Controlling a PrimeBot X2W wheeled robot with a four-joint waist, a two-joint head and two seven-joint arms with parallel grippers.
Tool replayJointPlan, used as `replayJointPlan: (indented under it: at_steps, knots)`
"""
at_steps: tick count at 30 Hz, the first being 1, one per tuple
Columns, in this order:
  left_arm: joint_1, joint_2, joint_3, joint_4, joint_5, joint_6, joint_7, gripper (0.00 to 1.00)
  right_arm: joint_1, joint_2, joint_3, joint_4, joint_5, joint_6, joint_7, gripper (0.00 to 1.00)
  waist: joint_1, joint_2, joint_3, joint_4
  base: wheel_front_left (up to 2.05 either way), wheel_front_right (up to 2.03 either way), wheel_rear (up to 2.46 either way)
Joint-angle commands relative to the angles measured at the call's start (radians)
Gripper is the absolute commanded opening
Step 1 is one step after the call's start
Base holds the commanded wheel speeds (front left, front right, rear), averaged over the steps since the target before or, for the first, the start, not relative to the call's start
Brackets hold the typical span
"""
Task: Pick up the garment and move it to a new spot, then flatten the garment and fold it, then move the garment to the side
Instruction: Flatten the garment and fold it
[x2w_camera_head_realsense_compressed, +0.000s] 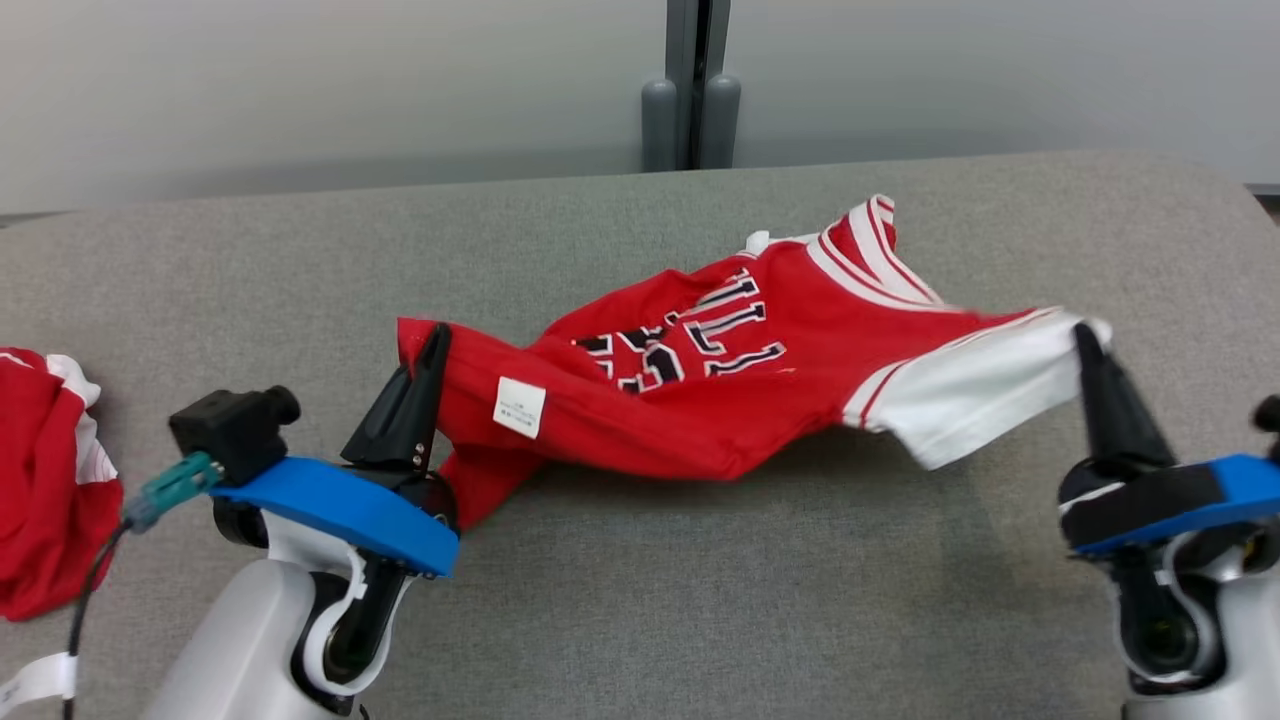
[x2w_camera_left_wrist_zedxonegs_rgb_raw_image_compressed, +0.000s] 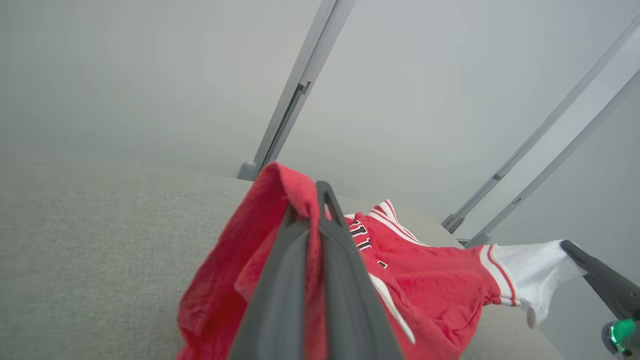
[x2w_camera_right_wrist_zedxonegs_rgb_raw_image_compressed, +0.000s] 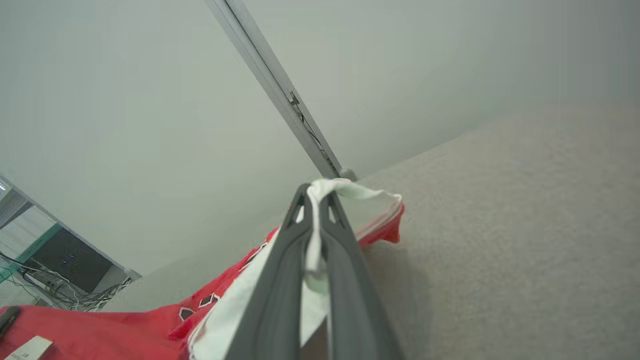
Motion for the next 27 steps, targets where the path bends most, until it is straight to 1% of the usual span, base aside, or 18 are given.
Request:
replayJointPlan:
  at_steps: [1,3,7,9,13,16,21,24,27]
  knots:
    - [0.018,0.017,0.010,-0.045,-0.032,-0.001,-0.007,0.00,0.023,-0.005,-0.017,-0.086,0.022,0.000,0.023,0.00,-0.0001,-0.0007,-0.014,-0.002,0.00,0.00,0.00]
    - [0.031,0.028,0.014,-0.110,-0.080,-0.001,-0.005,0.00,0.039,-0.005,-0.034,-0.206,0.060,0.000,0.065,0.00,-0.0001,-0.0007,-0.024,0.001,0.00,0.00,0.00]
    - [0.034,0.058,0.038,-0.214,-0.152,-0.001,0.021,0.00,0.039,-0.005,-0.057,-0.397,0.074,0.000,0.154,0.00,-0.0001,-0.0007,-0.035,0.004,0.00,0.00,0.00]
    - [0.020,0.072,0.048,-0.259,-0.172,0.005,0.046,0.00,0.017,-0.005,-0.067,-0.467,0.055,0.000,0.196,0.00,-0.0001,-0.0007,-0.037,0.003,0.00,0.00,0.00]
    - [-0.013,0.092,0.085,-0.352,-0.215,0.040,0.090,0.00,-0.043,-0.014,-0.083,-0.554,0.001,0.000,0.269,0.00,-0.0001,-0.0007,-0.032,-0.001,0.00,0.00,0.00]
    - [-0.044,0.105,0.113,-0.412,-0.248,0.070,0.127,0.00,-0.117,-0.022,-0.079,-0.589,0.003,0.000,0.316,0.00,-0.0001,-0.0007,-0.026,-0.005,0.00,0.00,0.00]
    - [-0.138,0.124,0.145,-0.468,-0.283,0.120,0.193,0.00,-0.254,-0.063,-0.092,-0.608,-0.006,0.000,0.367,0.00,-0.0001,-0.0007,-0.008,-0.005,0.00,0.00,0.00]
    - [-0.195,0.137,0.163,-0.478,-0.302,0.138,0.231,0.00,-0.346,-0.074,-0.106,-0.586,0.010,0.000,0.394,0.00,-0.0001,-0.0007,0.012,-0.011,0.00,0.00,0.00]
    - [-0.251,0.149,0.173,-0.463,-0.305,0.153,0.257,0.00,-0.434,-0.086,-0.122,-0.527,0.014,0.000,0.422,0.00,-0.0001,-0.0007,0.053,-0.019,0.00,0.00,0.00]
